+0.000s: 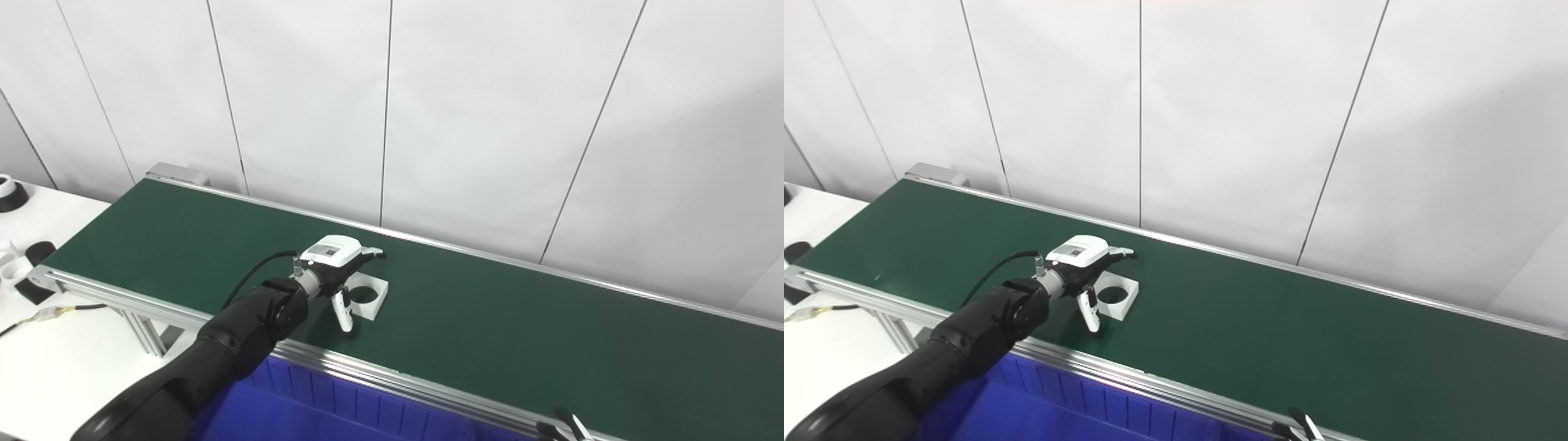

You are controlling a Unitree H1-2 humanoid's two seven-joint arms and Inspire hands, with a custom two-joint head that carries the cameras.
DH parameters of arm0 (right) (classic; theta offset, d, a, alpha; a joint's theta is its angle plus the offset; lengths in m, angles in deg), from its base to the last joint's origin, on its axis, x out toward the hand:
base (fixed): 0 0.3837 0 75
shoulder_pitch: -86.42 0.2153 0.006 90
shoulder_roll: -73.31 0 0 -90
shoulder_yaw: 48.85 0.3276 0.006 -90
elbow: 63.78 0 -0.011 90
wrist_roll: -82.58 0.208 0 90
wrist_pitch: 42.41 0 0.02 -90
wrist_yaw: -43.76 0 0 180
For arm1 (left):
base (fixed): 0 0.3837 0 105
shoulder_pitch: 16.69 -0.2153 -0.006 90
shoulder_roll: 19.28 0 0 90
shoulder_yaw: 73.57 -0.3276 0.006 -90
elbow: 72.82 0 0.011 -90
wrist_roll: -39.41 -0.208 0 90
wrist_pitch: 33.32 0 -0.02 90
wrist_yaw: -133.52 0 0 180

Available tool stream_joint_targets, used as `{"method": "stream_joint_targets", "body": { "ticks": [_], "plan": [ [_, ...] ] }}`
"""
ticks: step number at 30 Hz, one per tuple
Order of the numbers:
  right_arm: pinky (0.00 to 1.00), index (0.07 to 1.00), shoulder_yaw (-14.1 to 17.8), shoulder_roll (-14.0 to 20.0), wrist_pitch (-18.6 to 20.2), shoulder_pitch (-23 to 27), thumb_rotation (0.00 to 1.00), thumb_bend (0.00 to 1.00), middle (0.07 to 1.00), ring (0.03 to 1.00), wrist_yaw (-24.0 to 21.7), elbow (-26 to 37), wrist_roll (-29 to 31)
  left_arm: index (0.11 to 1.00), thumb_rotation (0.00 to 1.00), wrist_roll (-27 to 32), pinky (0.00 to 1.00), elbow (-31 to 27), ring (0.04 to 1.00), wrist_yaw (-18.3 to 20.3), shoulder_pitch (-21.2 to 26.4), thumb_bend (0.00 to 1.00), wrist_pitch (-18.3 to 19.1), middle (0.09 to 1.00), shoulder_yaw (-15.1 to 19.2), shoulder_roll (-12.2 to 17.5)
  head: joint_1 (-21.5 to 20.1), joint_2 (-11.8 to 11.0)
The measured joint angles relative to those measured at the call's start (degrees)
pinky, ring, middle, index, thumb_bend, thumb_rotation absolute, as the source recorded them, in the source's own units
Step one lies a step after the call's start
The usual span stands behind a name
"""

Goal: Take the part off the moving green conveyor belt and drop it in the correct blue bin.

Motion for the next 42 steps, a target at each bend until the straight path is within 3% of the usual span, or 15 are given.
{"method": "stream_joint_targets", "body": {
  "ticks": [1, 2, 5, 9, 13, 16, 21, 23, 25, 31, 34, 36, 38, 42],
  "plan": [
    [0.63, 0.917, 0.0, 0.0, 0.0, -0.2, 0.27, 0.86, 0.819, 0.778, 0.0, 0.0, 0.0, 0.64, 0.01, 0.4, 0.57, 0.5, 0.632, 0.0, 0.2, 0.53, -0.5, 0.69, 0.0, -0.2, 0.2, 0.1],
    [0.63, 0.92, 0.0, 0.0, 0.0, -0.3, 0.27, 0.85, 0.822, 0.783, 0.0, 0.1, 0.1, 0.567, 0.01, 0.8, 0.5, 1.1, 0.567, 0.1, 0.5, 0.52, -0.9, 0.559, -0.1, -0.3, 0.3, 0.1],
    [0.63, 0.926, 0.1, -0.2, 0.0, -0.3, 0.26, 0.85, 0.829, 0.791, 0.0, 0.6, 0.5, 0.52, 0.0, 1.1, 0.38, 2.7, 0.459, 1.7, 2.2, 0.51, -0.9, 0.45, -1.1, -1.1, 0.5, 0.2],
    [0.63, 0.924, 0.3, -0.4, 0.0, -0.2, 0.25, 0.85, 0.829, 0.792, 0.0, 1.1, 1.1, 0.49, 0.0, 1.5, 0.44, 3.0, 0.509, 6.8, 4.3, 0.52, 2.6, 0.5, -1.9, -2.3, 0.9, 0.2],
    [0.64, 0.924, 0.6, -0.4, 0.0, -0.2, 0.26, 0.85, 0.831, 0.795, 0.0, 1.1, 1.3, 0.495, 0.0, 2.1, 0.43, 3.2, 0.495, 11.6, 6.1, 0.52, 5.6, 0.477, -2.6, -2.7, 1.0, 0.1],
    [0.65, 0.925, 0.7, -0.4, 0.0, 0.1, 0.25, 0.85, 0.829, 0.794, 0.0, 1.0, 2.0, 0.489, 0.0, 2.4, 0.47, 3.4, 0.536, 12.7, 6.5, 0.52, 6.1, 0.504, -2.8, -3.0, 0.9, 0.0],
    [0.65, 0.928, 0.7, -0.4, 0.0, 0.6, 0.28, 0.84, 0.826, 0.789, 0.0, 0.8, 1.5, 0.505, 0.0, 3.9, 0.37, 2.3, 0.442, 12.7, 6.0, 0.52, 6.0, 0.434, -2.3, -3.0, 0.1, 0.2],
    [0.65, 0.928, 0.8, -0.4, 0.0, 0.7, 0.28, 0.84, 0.826, 0.79, 0.0, 0.8, 1.2, 0.507, 0.0, 4.5, 0.34, 0.5, 0.412, 12.7, 4.9, 0.52, 6.0, 0.419, -1.6, -2.8, -0.5, 0.4],
    [0.66, 0.927, 0.7, -0.4, 0.0, 0.7, 0.26, 0.84, 0.823, 0.789, 0.0, 0.8, 1.1, 0.494, 0.0, 6.0, 0.28, -2.4, 0.357, 12.9, 3.2, 0.52, 5.9, 0.464, -0.2, -2.3, -2.4, 1.0],
    [0.64, 0.916, 0.7, -0.6, 0.0, 1.2, 0.27, 0.85, 0.809, 0.769, 0.0, 0.6, 0.9, 0.519, 0.0, 15.1, 0.32, -16.6, 0.39, 14.1, -2.1, 0.5, 5.8, 0.479, 8.9, -1.6, -5.7, 2.0],
    [0.63, 0.911, 0.6, -1.0, 0.0, 1.5, 0.27, 0.86, 0.803, 0.76, 0.2, 0.6, 0.2, 0.528, 0.0, 17.9, 0.27, -23.4, 0.365, 14.0, -2.9, 0.49, 5.7, 0.458, 12.1, -0.4, -6.9, 2.9],
    [0.63, 0.907, 0.6, -1.3, 0.1, 1.2, 0.27, 0.87, 0.801, 0.757, 0.4, 0.9, 0.0, 0.524, 0.0, 21.0, 0.32, -27.5, 0.38, 14.2, -4.1, 0.49, 5.3, 0.484, 14.4, 0.1, -8.9, 4.0],
    [0.65, 0.907, 0.5, -1.8, 0.2, 0.9, 0.27, 0.87, 0.803, 0.759, 0.4, 1.6, 0.0, 0.514, 0.0, 23.6, 0.34, -29.5, 0.393, 14.6, -5.4, 0.5, 4.9, 0.5, 15.6, 0.1, -13.3, 6.2],
    [0.67, 0.901, 0.1, -2.8, 1.3, 0.0, 0.28, 0.88, 0.804, 0.761, 0.5, 4.2, -1.5, 0.504, 0.0, 29.0, 0.4, -34.4, 0.425, 15.8, -11.0, 0.5, 3.8, 0.499, 17.5, -0.1, -19.3, 8.3]
  ]
}}
